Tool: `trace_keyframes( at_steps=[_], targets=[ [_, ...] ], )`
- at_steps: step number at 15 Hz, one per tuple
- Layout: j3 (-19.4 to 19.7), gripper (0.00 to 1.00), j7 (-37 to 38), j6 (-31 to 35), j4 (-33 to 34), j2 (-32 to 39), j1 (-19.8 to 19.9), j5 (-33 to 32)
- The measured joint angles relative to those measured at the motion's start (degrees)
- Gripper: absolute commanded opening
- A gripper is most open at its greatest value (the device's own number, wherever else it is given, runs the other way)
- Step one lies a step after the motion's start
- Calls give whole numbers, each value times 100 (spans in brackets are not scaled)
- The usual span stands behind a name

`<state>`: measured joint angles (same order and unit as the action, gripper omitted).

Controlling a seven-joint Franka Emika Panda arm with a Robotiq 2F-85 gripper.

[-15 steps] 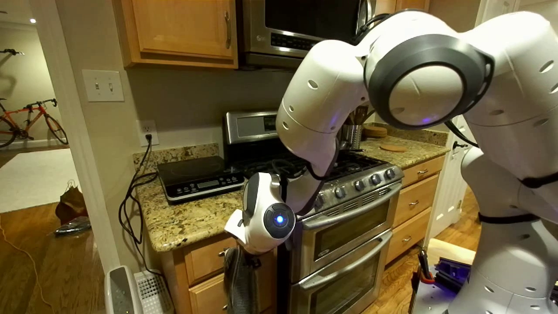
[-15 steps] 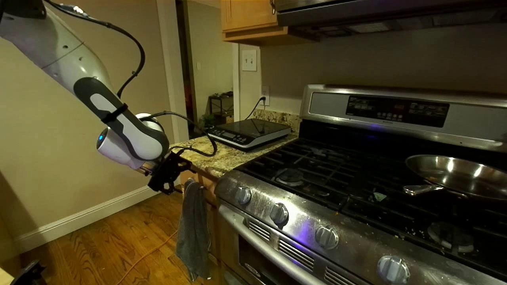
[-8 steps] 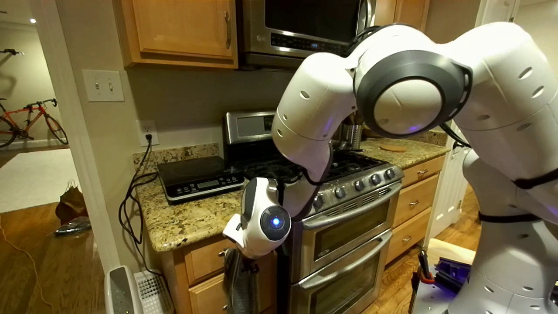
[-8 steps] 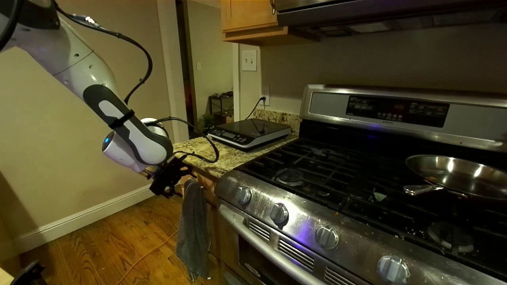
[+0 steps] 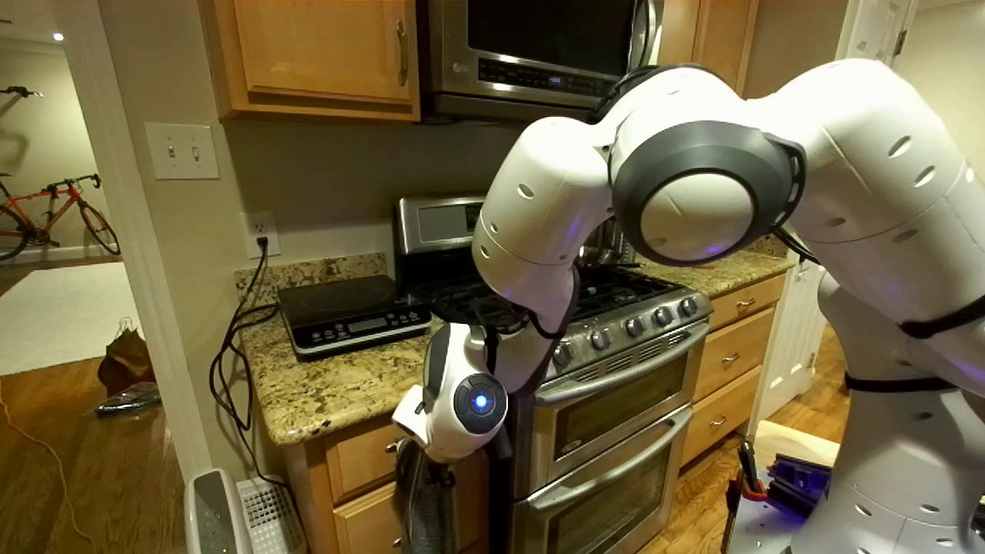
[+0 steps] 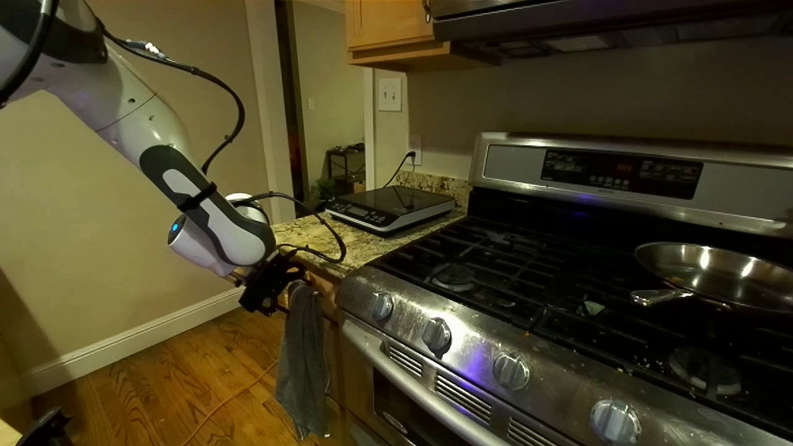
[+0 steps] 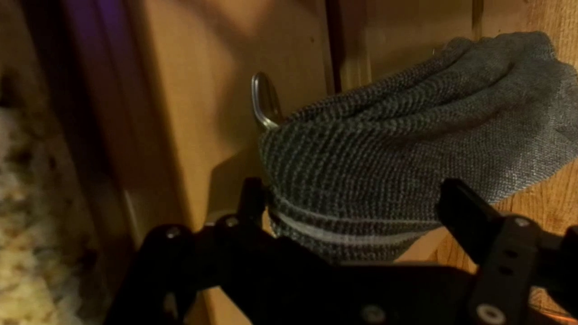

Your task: Open the top drawer.

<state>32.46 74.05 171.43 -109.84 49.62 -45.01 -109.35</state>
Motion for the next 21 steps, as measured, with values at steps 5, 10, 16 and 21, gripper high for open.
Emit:
trace_keyframes(
  at_steps=[5,10,16,21],
  targets=[
    [2,52,-4,-7,80,84,0,165],
    [79,21,-5,-24,146,83,1,177],
    [110,10,-10,-103,147,66,-26,160],
    [109,12,-10,-169,131,54,-53,-2]
  ],
)
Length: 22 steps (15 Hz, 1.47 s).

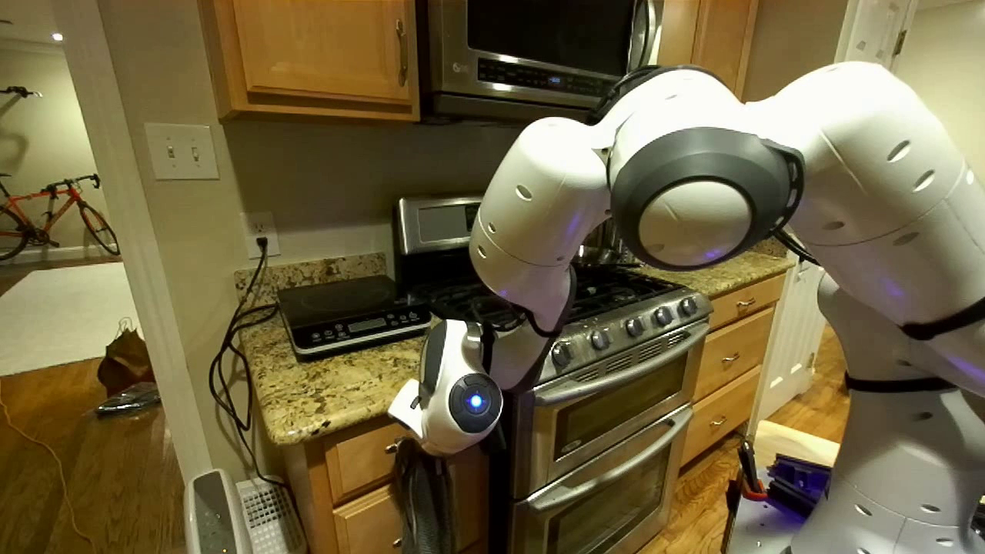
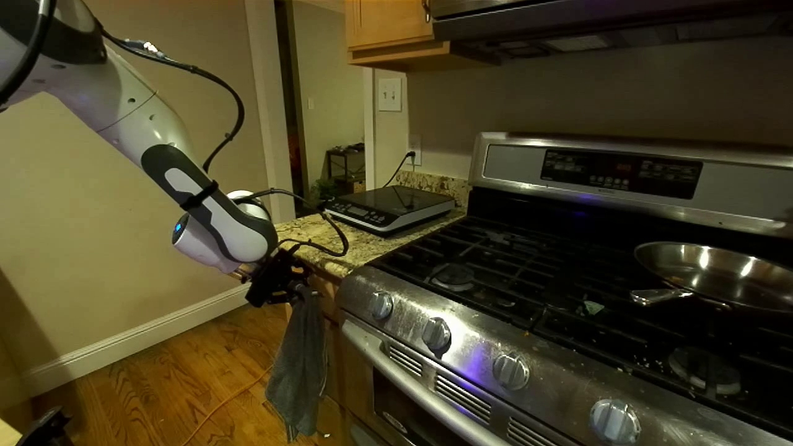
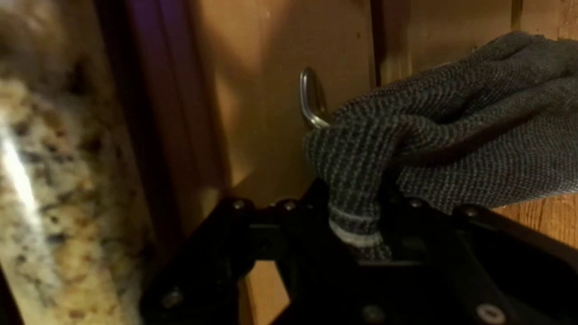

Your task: Open the top drawer.

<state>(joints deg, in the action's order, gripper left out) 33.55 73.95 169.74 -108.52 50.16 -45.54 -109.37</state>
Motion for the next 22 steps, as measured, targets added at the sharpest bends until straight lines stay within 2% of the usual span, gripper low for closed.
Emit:
trace_keyframes(
  at_steps=[10,22],
  targets=[
    [-87,12,43,-151,4,-10,3,-796],
    [-283,12,520,-289,-302,-260,13,-1689]
  ],
)
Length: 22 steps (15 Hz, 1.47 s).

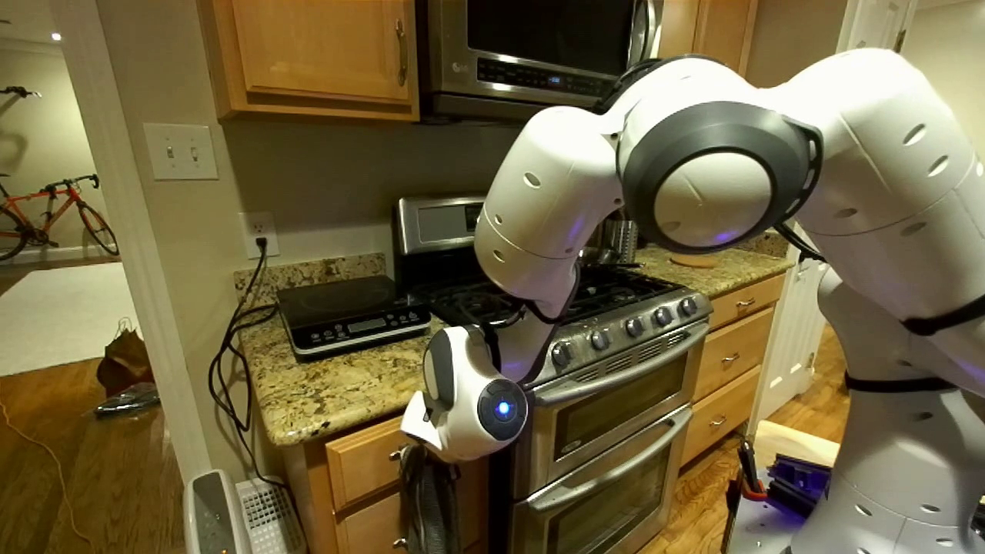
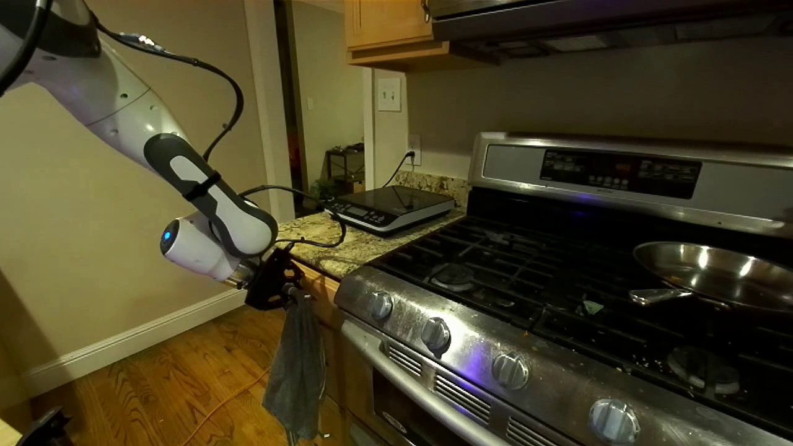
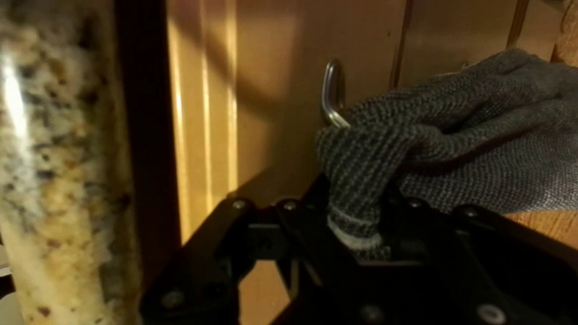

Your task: Open the top drawer.

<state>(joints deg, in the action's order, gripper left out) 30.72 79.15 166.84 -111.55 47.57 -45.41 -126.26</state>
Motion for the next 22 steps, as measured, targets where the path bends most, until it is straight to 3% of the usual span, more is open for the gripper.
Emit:
trace_keyframes(
  at_steps=[11,20,21,22],
  targets=[
    [-239,11,685,-244,-396,-288,21,-748],
    [-1036,8,1255,-218,-2238,-1703,-34,-869],
    [-1099,47,1320,-218,-2341,-1773,-31,-862],
    [-1145,48,1345,-217,-2422,-1831,-31,-833]
  ],
)
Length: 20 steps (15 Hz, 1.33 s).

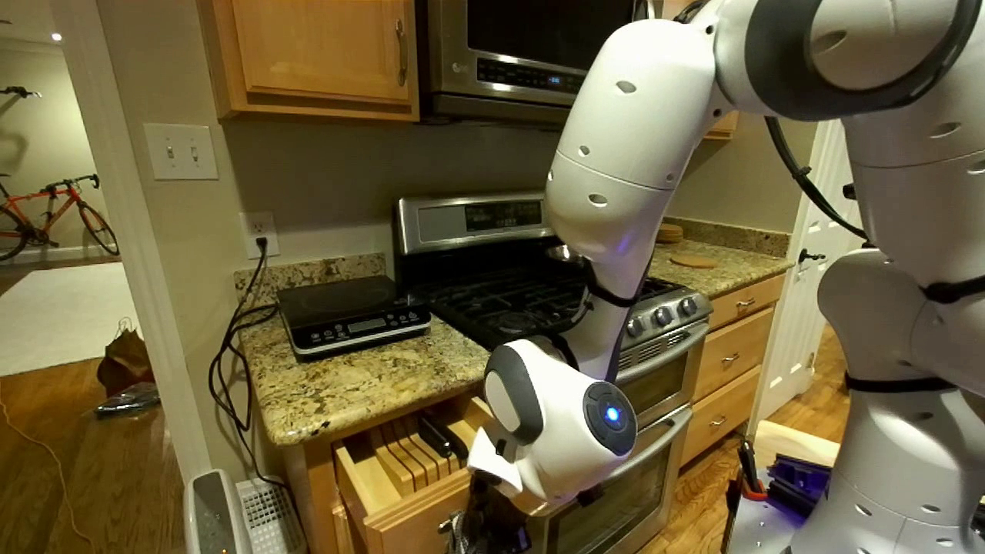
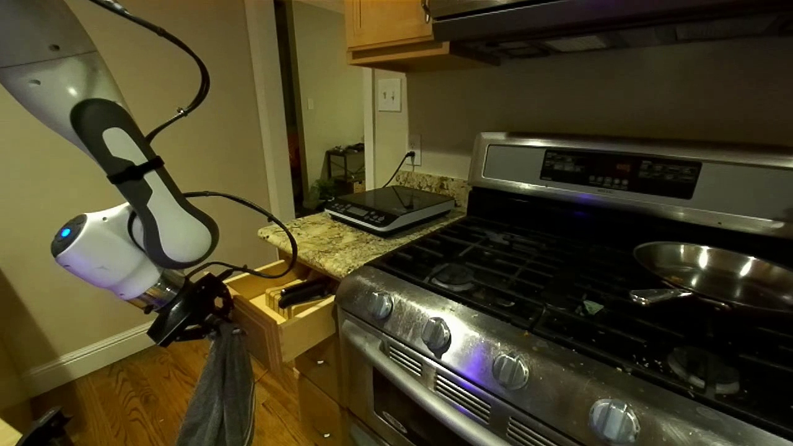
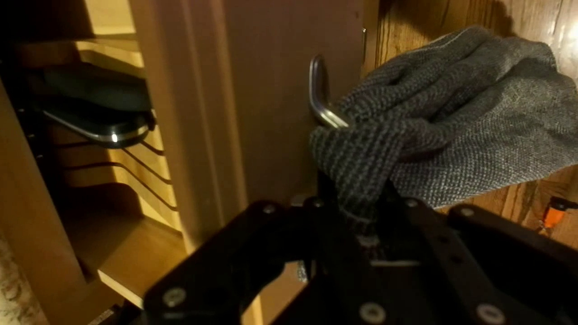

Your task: Open the top drawer.

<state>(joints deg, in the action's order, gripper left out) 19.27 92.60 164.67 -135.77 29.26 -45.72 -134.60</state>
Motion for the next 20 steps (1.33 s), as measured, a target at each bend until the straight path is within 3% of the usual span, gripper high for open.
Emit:
trace_keyframes(
  at_steps=[8,10,11,15,17,20],
  targets=[
    [-157,99,77,238,-114,-17,12,44],
    [-162,100,77,369,-106,-52,6,43],
    [-370,100,-147,329,-112,-130,185,213],
    [-2010,100,-1479,86,-161,-742,1745,1031],
    [-2612,100,-1831,85,-191,-1034,2353,1211],
    [-2653,100,-1990,165,-251,-1356,2428,1393]
  ],
)
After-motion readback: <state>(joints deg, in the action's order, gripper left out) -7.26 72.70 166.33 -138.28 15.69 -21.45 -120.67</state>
